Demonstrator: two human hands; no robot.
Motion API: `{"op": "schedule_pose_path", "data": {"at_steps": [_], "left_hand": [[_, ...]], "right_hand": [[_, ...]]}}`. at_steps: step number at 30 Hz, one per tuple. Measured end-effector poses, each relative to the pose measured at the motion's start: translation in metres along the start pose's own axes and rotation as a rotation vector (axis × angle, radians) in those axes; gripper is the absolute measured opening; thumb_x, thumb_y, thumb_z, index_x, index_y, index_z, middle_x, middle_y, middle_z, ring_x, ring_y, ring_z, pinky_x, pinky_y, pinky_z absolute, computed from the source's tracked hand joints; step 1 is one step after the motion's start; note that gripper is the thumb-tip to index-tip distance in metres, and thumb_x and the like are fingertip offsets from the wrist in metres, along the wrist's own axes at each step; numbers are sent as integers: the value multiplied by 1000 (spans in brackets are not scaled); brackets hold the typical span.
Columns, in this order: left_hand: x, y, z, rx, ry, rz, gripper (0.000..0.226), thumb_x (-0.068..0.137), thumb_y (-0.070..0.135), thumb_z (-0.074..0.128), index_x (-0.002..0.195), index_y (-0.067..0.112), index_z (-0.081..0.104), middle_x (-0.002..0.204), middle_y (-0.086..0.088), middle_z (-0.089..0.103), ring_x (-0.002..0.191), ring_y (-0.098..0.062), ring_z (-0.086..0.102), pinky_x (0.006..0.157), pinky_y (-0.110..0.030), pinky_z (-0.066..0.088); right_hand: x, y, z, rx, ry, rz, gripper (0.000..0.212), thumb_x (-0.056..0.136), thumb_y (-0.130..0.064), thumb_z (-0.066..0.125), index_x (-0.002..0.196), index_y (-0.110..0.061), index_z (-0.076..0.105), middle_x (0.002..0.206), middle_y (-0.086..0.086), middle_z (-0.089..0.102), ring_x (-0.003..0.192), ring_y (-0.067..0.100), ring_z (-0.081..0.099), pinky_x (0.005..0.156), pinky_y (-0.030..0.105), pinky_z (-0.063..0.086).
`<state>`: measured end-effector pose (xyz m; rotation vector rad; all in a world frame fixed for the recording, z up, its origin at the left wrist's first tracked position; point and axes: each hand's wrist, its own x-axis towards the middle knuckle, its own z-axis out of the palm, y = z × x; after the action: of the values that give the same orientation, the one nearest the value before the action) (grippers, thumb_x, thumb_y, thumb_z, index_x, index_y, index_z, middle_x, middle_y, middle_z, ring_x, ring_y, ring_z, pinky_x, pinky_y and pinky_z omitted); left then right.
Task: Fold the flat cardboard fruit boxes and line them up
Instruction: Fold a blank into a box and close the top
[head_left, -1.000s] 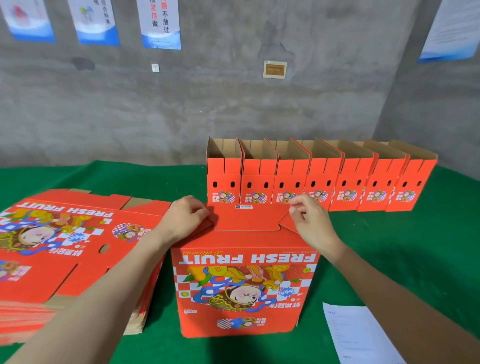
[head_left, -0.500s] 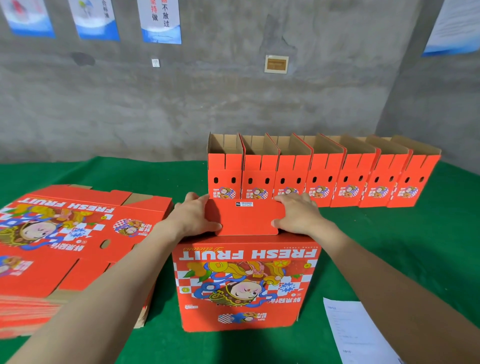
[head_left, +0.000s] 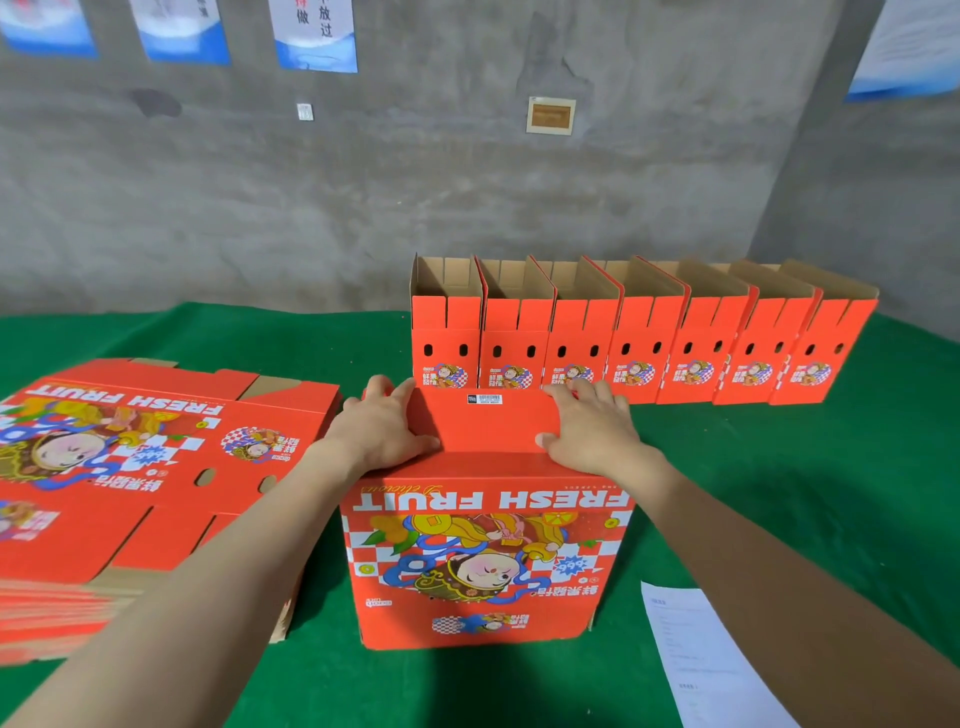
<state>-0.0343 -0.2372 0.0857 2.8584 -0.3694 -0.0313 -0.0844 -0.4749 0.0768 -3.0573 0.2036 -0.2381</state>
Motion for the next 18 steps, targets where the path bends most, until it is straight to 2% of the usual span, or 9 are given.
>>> {"op": "schedule_pose_path", "data": {"at_steps": [4, 7, 8, 10, 11, 13, 14, 16, 18], "left_hand": [[-1, -7, -1, -170, 36, 14, 79, 86, 55, 56, 150, 24, 22, 153, -10, 21, 132, -34, 38, 111, -41, 33], [-6, -18, -4, -538, 112, -50, 75, 88, 39, 64, 150, 18, 25, 150, -12, 29, 129, -27, 43, 108, -37, 36], [-9, -24, -4, -719, 111, -101, 74, 88, 33, 65, 149, 16, 27, 146, -11, 37, 122, -26, 50, 100, -37, 44], [-18, -34, 0, -1101, 33, -210, 59, 89, 24, 65, 141, 9, 40, 118, -9, 61, 87, -21, 67, 71, -31, 55], [-23, -39, 3, -1220, -23, -258, 47, 89, 26, 64, 130, 5, 51, 99, -9, 70, 69, -20, 69, 60, -29, 55], [-32, -48, 10, -1238, -120, -337, 37, 87, 42, 61, 105, 10, 63, 73, -6, 73, 57, -19, 68, 60, -29, 54], [-35, -50, 12, -1201, -153, -361, 40, 85, 52, 59, 99, 14, 64, 73, -5, 73, 62, -20, 69, 65, -32, 53], [-37, -52, 15, -1106, -180, -348, 47, 82, 63, 54, 98, 19, 65, 83, -7, 74, 78, -24, 69, 74, -37, 53], [-39, -51, 15, -1065, -175, -324, 50, 83, 64, 52, 100, 19, 65, 87, -8, 74, 80, -25, 69, 73, -37, 53]], "right_hand": [[-3, 3, -6, 181, 1, 31, 55, 92, -48, 49, 143, -29, 39, 151, 4, 34, 140, 28, 20, 111, 44, 19], [-5, 13, -13, 724, 121, 103, 35, 95, -29, 55, 128, -18, 58, 138, 1, 52, 129, 20, 42, 105, 33, 32], [-7, 18, -15, 918, 179, 160, 29, 95, -21, 55, 123, -15, 62, 133, 1, 56, 122, 17, 48, 101, 29, 35], [-11, 30, -16, 1146, 246, 313, 26, 96, -8, 50, 118, -12, 64, 119, -1, 58, 109, 13, 50, 99, 27, 38], [-14, 38, -13, 1173, 222, 387, 26, 96, -6, 47, 115, -13, 64, 108, -2, 58, 101, 12, 51, 95, 29, 42], [-26, 49, 2, 1150, 56, 484, 19, 98, -10, 44, 98, -15, 62, 85, -3, 57, 77, 12, 53, 70, 28, 48], [-34, 50, 11, 1142, -65, 512, 18, 99, -14, 44, 90, -13, 59, 77, 0, 59, 70, 14, 55, 61, 27, 46], [-52, 49, 28, 1140, -264, 526, 22, 99, -21, 46, 82, -10, 54, 76, 6, 63, 75, 21, 61, 59, 31, 48], [-63, 46, 34, 1143, -330, 521, 26, 99, -27, 46, 82, -9, 54, 84, 11, 66, 83, 26, 63, 60, 35, 49]]}}
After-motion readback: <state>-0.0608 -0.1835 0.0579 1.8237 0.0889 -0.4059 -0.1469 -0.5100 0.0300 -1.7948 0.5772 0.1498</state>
